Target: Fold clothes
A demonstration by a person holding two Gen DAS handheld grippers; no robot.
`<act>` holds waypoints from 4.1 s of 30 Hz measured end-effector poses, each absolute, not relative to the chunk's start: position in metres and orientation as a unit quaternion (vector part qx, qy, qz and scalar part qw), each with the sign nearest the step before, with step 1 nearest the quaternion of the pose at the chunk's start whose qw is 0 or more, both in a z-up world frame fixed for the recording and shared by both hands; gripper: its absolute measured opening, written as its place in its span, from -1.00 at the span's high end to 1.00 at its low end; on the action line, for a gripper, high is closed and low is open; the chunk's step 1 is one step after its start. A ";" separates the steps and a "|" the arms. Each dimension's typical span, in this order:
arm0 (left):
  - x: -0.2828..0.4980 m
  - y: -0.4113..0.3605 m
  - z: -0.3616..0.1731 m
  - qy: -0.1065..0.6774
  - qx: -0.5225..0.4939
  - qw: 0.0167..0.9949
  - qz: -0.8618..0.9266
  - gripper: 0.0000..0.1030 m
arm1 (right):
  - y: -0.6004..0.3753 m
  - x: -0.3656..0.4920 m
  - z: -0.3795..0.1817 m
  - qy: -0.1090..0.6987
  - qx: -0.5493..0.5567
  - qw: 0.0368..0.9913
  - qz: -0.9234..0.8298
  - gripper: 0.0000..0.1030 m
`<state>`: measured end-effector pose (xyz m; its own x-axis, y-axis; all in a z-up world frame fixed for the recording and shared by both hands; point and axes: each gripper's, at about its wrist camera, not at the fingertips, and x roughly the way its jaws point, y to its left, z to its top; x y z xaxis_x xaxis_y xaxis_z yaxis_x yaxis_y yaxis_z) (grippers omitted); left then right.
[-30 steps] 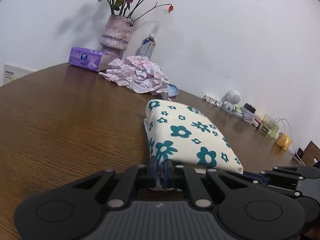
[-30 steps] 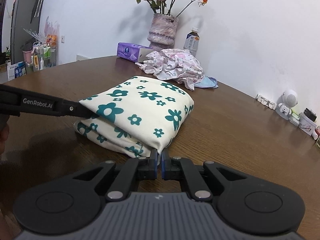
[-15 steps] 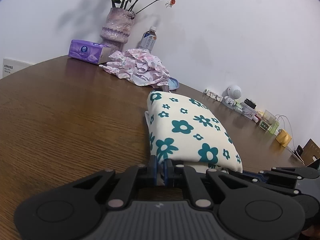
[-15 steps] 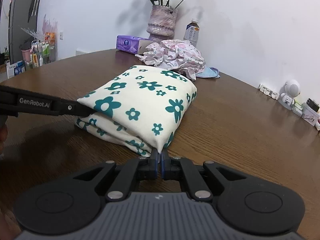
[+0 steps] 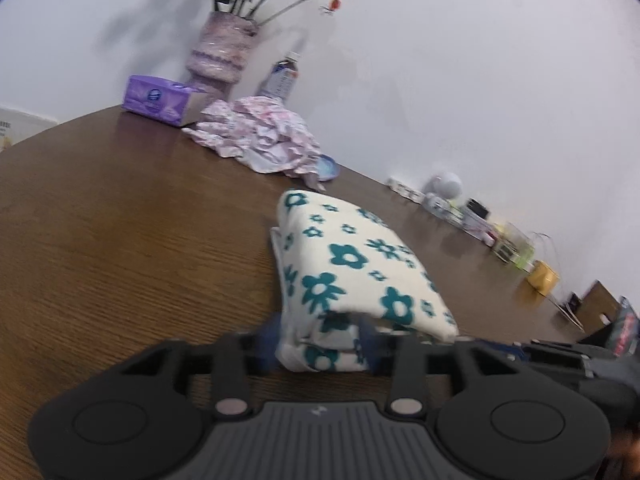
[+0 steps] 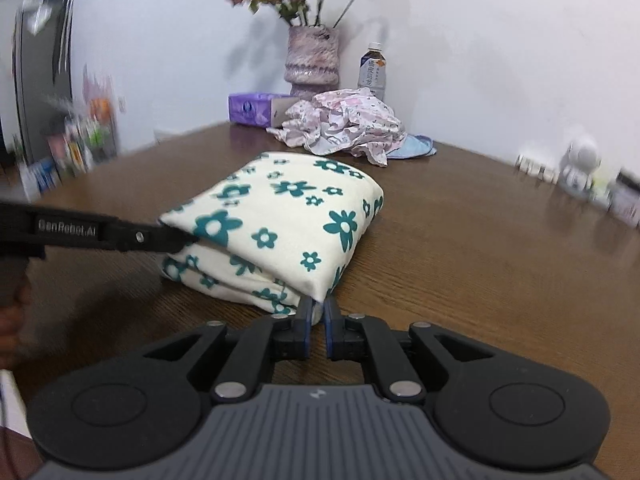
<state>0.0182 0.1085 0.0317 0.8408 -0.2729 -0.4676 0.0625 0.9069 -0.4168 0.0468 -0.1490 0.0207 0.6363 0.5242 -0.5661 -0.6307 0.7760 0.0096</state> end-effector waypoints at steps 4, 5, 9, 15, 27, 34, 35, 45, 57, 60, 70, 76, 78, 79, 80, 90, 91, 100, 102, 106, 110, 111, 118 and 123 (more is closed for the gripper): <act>0.019 0.112 0.050 0.251 -0.199 0.940 -0.119 -0.20 | -0.172 0.066 0.030 0.305 0.000 0.892 0.334 0.41; 0.024 0.112 0.054 0.247 -0.200 0.940 -0.121 -0.26 | -0.177 0.074 0.032 0.310 0.023 0.890 0.334 0.41; 0.055 0.116 0.063 0.262 -0.211 0.934 -0.116 -0.26 | -0.193 0.105 0.038 0.331 0.113 0.876 0.331 0.40; 0.094 0.128 0.052 0.311 -0.242 0.913 -0.110 -0.21 | -0.182 0.163 0.024 0.395 0.199 0.836 0.326 0.40; 0.123 0.150 0.020 0.349 -0.327 0.870 -0.119 0.31 | -0.168 0.181 0.010 0.419 0.226 0.812 0.337 0.57; 0.126 0.153 0.017 0.346 -0.339 0.866 -0.124 0.34 | -0.154 0.174 0.016 0.407 0.165 0.833 0.337 0.61; 0.126 0.153 0.017 0.346 -0.339 0.866 -0.125 0.35 | -0.153 0.173 0.016 0.405 0.158 0.835 0.337 0.62; 0.123 0.159 0.025 0.333 -0.341 0.870 -0.128 0.37 | -0.155 0.168 0.021 0.388 0.149 0.844 0.337 0.54; 0.131 0.153 0.027 0.343 -0.330 0.869 -0.134 0.14 | -0.160 0.193 0.008 0.438 0.220 0.805 0.334 0.54; 0.131 0.152 0.026 0.345 -0.330 0.869 -0.133 0.14 | -0.155 0.188 0.010 0.430 0.202 0.815 0.330 0.68; 0.130 0.155 0.028 0.343 -0.332 0.868 -0.136 0.14 | -0.166 0.196 0.017 0.421 0.242 0.810 0.328 0.46; 0.133 0.155 0.030 0.340 -0.330 0.869 -0.140 0.13 | -0.161 0.219 0.009 0.451 0.257 0.791 0.324 0.45; 0.136 0.155 0.031 0.342 -0.330 0.869 -0.139 0.12 | -0.157 0.219 0.006 0.456 0.255 0.788 0.324 0.59; 0.138 0.156 0.031 0.343 -0.330 0.869 -0.138 0.12 | -0.156 0.218 0.006 0.455 0.256 0.789 0.324 0.63; 0.140 0.156 0.031 0.344 -0.330 0.868 -0.138 0.13 | -0.155 0.217 0.005 0.453 0.254 0.791 0.323 0.73; 0.153 0.160 0.028 0.354 -0.331 0.865 -0.133 0.11 | -0.138 0.200 0.017 0.418 0.164 0.832 0.325 0.71; 0.154 0.161 0.028 0.356 -0.330 0.864 -0.132 0.10 | -0.141 0.201 0.018 0.419 0.173 0.829 0.328 0.66; 0.168 0.162 0.030 0.354 -0.330 0.866 -0.127 0.10 | -0.154 0.229 0.003 0.454 0.264 0.790 0.317 0.74; 0.168 0.162 0.030 0.354 -0.332 0.865 -0.127 0.10 | -0.154 0.228 0.003 0.452 0.264 0.790 0.320 0.87; 0.161 0.164 0.033 0.349 -0.334 0.865 -0.135 0.08 | -0.155 0.223 0.008 0.445 0.253 0.794 0.327 0.81; 0.153 0.165 0.034 0.347 -0.337 0.863 -0.143 0.03 | -0.161 0.213 0.014 0.446 0.243 0.793 0.338 0.41; 0.151 0.165 0.034 0.347 -0.338 0.863 -0.144 0.03 | -0.163 0.210 0.013 0.450 0.243 0.790 0.339 0.29; 0.144 0.166 0.034 0.347 -0.339 0.862 -0.145 0.02 | -0.162 0.203 0.006 0.465 0.237 0.786 0.332 0.06; 0.143 0.165 0.032 0.350 -0.339 0.861 -0.147 0.02 | -0.163 0.202 0.004 0.462 0.253 0.778 0.342 0.44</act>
